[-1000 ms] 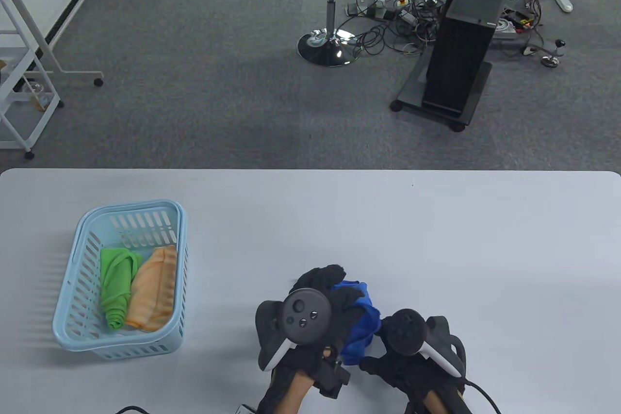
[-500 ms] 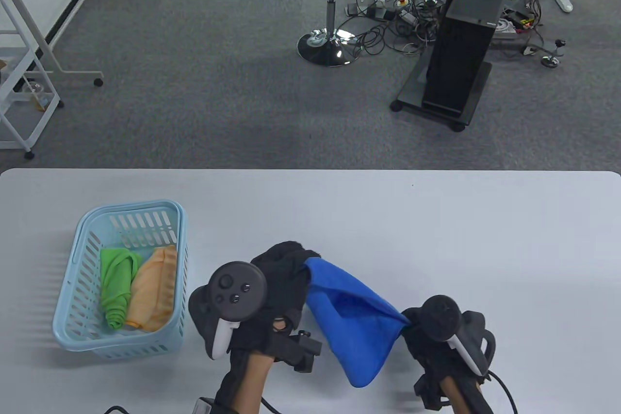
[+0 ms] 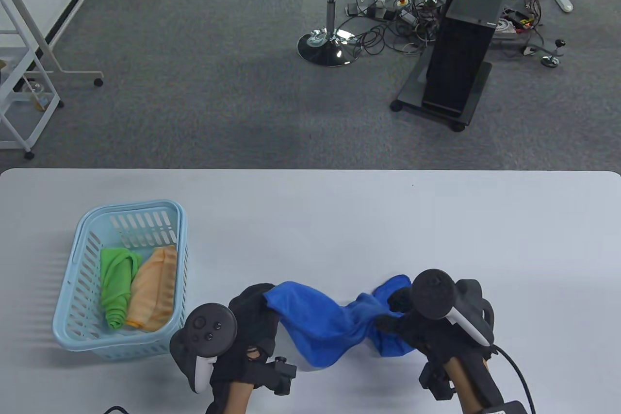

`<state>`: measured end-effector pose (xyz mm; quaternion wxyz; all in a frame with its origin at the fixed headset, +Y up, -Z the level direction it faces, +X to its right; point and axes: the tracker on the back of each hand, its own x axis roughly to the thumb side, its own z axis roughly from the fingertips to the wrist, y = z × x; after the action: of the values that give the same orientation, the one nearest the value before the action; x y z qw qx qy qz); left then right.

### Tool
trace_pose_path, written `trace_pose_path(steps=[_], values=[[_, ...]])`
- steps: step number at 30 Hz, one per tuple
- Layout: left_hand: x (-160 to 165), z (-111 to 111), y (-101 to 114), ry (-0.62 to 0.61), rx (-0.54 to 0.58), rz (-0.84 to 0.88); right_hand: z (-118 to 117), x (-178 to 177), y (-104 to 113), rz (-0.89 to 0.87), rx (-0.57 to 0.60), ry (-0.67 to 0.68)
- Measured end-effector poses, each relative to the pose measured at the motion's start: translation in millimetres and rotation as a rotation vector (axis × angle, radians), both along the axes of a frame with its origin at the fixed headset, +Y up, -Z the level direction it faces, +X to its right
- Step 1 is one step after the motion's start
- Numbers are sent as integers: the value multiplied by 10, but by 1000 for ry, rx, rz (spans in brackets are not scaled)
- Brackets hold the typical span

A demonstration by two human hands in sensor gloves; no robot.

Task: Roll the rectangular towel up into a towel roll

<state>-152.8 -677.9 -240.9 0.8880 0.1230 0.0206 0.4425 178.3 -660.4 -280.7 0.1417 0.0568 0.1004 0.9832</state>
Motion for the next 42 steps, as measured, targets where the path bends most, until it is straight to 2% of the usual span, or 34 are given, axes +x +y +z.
trace_pose_path(steps=[2, 3, 4, 6, 9, 10, 12, 13, 19, 23, 28, 29, 30, 31, 32, 34, 38, 42], values=[[19, 33, -149, 31, 33, -51, -16, 39, -65, 79, -24, 27], [37, -1, -196, 14, 4, -77, -34, 113, -110, 114, -21, -2], [45, -4, -215, -18, -39, -94, -54, 201, -151, 136, -5, -45], [68, 8, -232, -13, -42, -114, -80, 351, -229, 170, 11, -102], [88, 24, -235, 6, -39, -150, -100, 639, -515, 239, -72, -172], [90, 24, -244, 7, -30, -149, -94, 685, -578, 253, -69, -175], [91, 30, -274, -1, -52, -159, -88, 758, -682, 282, 24, -181], [95, 37, -290, -3, -59, -166, -97, 770, -713, 288, 59, -183], [101, 57, -266, 10, -37, -171, -297, 658, -822, 317, 77, -171], [84, 41, -265, -33, -51, -150, -525, 567, -956, 425, -52, -105], [125, 7, -266, -83, -88, -180, -698, 386, -1130, 492, -122, -45], [137, -9, -268, -110, -126, -192, -720, 373, -1133, 461, -105, -56], [154, -17, -276, -152, -177, -216, -741, 377, -1121, 350, -65, -82], [163, -17, -281, -165, -191, -236, -753, 379, -1106, 318, -76, -94], [170, -16, -284, -164, -191, -265, -755, 389, -1053, 329, -109, -98], [170, -23, -289, -159, -193, -273, -745, 421, -943, 391, -71, -113], [127, -79, -240, -173, -169, -154, -664, 595, -680, 431, -81, -159], [91, -43, -111, -148, -118, 102, -515, 845, -400, 465, -78, -248]])
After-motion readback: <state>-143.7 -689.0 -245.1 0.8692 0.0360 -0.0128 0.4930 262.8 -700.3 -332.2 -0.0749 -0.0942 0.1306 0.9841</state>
